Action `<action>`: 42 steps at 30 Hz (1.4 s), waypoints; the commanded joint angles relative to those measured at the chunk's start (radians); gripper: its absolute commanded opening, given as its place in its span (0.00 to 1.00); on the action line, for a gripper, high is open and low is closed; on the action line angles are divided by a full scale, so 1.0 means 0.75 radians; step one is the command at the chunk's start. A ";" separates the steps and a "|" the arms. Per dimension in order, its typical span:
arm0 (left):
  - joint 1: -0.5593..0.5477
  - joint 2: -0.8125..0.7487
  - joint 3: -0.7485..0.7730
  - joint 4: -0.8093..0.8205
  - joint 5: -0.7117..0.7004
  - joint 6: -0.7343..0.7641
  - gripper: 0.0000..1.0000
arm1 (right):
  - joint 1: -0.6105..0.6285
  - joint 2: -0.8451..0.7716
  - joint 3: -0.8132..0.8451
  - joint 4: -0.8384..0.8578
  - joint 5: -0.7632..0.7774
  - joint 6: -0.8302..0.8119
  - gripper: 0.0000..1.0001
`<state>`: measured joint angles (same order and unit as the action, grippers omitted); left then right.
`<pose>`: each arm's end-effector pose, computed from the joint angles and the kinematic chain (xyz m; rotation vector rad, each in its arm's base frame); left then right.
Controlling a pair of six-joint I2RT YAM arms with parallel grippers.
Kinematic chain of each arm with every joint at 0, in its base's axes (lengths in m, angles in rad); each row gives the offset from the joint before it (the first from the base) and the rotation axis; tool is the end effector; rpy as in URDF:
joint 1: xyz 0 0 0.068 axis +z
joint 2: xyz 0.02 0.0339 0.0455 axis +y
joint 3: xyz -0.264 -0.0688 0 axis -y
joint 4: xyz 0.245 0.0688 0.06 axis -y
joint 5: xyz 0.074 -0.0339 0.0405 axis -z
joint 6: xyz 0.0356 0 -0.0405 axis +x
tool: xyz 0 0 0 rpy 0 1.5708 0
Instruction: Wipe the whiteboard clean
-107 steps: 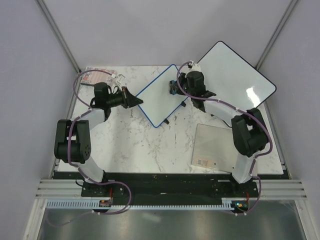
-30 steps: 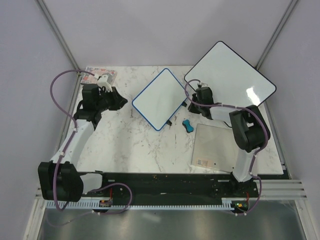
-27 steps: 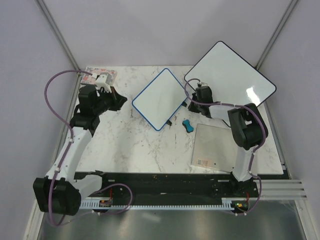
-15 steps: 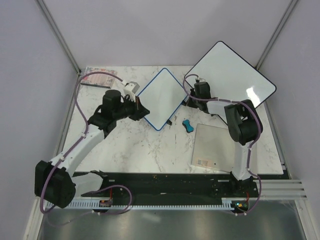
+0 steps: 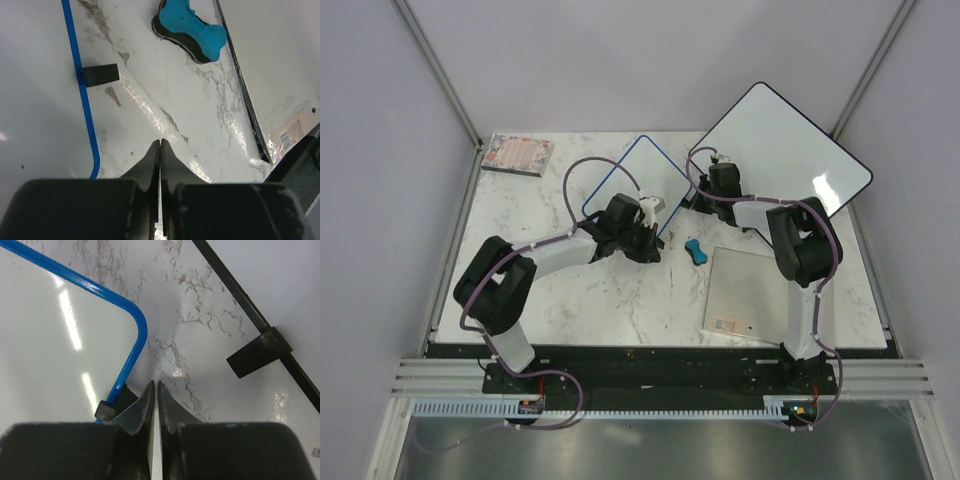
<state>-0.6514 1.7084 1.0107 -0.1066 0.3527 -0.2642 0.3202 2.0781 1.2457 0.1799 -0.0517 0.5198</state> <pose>0.2765 -0.2262 0.1862 0.6508 2.3949 -0.8368 0.4214 0.1417 0.1369 0.1975 2.2638 0.5117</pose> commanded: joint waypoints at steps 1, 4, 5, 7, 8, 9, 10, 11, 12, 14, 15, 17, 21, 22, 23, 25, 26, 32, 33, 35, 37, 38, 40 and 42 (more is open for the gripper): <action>-0.031 0.052 0.121 0.105 -0.045 -0.010 0.02 | 0.013 0.062 0.010 0.008 -0.060 0.027 0.12; -0.060 0.113 0.160 0.105 -0.073 0.013 0.02 | 0.013 0.072 0.014 0.008 -0.060 0.029 0.12; -0.072 0.131 0.168 0.105 -0.084 0.015 0.02 | 0.013 0.072 0.012 0.008 -0.058 0.025 0.12; -0.076 0.176 0.194 0.109 -0.106 0.015 0.02 | 0.015 0.076 0.012 0.008 -0.056 0.027 0.12; -0.080 0.193 0.205 0.107 -0.116 0.015 0.02 | 0.015 0.076 0.012 0.010 -0.056 0.029 0.12; -0.081 0.207 0.217 0.107 -0.127 0.015 0.02 | 0.015 0.082 0.012 0.012 -0.058 0.029 0.12; -0.085 0.244 0.243 0.107 -0.133 0.017 0.02 | 0.015 0.084 0.016 0.010 -0.060 0.029 0.12; -0.091 0.258 0.256 0.101 -0.135 0.017 0.02 | 0.013 0.089 0.016 0.012 -0.060 0.029 0.13; -0.089 0.276 0.270 0.101 -0.147 0.017 0.02 | 0.013 0.089 0.016 0.012 -0.058 0.029 0.12; -0.089 0.313 0.301 0.099 -0.165 0.007 0.02 | 0.013 0.091 0.018 0.012 -0.058 0.029 0.13; -0.091 0.324 0.309 0.099 -0.192 0.007 0.02 | 0.013 0.093 0.016 0.012 -0.058 0.027 0.13; -0.091 0.344 0.329 0.097 -0.229 0.011 0.02 | 0.011 0.099 0.020 0.012 -0.058 0.029 0.13; -0.093 0.373 0.378 0.057 -0.382 0.029 0.02 | 0.011 0.107 0.033 0.012 -0.074 0.027 0.13; -0.095 0.379 0.389 0.042 -0.403 0.041 0.02 | 0.013 0.109 0.031 0.012 -0.074 0.027 0.13; -0.095 0.393 0.407 0.020 -0.437 0.045 0.02 | 0.013 0.113 0.033 0.012 -0.078 0.029 0.13; -0.093 0.401 0.415 0.007 -0.466 0.050 0.02 | 0.011 0.115 0.035 0.014 -0.080 0.031 0.13; -0.093 0.414 0.415 0.005 -0.468 0.050 0.02 | 0.013 0.119 0.035 0.014 -0.082 0.029 0.13; -0.095 0.434 0.446 -0.030 -0.534 0.029 0.02 | 0.013 0.125 0.041 0.020 -0.105 0.033 0.13; -0.095 0.434 0.446 -0.030 -0.534 0.033 0.02 | 0.011 0.129 0.043 0.022 -0.111 0.035 0.13; -0.095 0.434 0.456 -0.050 -0.546 0.037 0.02 | 0.013 0.134 0.049 0.028 -0.123 0.039 0.13; -0.093 0.432 0.464 -0.079 -0.558 0.039 0.02 | 0.015 0.140 0.051 0.038 -0.148 0.049 0.13; -0.093 0.430 0.473 -0.089 -0.576 0.037 0.02 | 0.015 0.144 0.055 0.040 -0.156 0.053 0.13; -0.095 0.426 0.479 -0.109 -0.593 0.043 0.02 | 0.021 0.156 0.061 0.042 -0.174 0.060 0.13; -0.095 0.424 0.493 -0.142 -0.624 0.049 0.02 | 0.029 0.160 0.067 0.042 -0.185 0.062 0.13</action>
<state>-0.7258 2.0197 1.3315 -0.1562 -0.0345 -0.2604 0.3210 2.1433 1.2850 0.2691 -0.1429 0.5549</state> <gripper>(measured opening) 0.022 0.125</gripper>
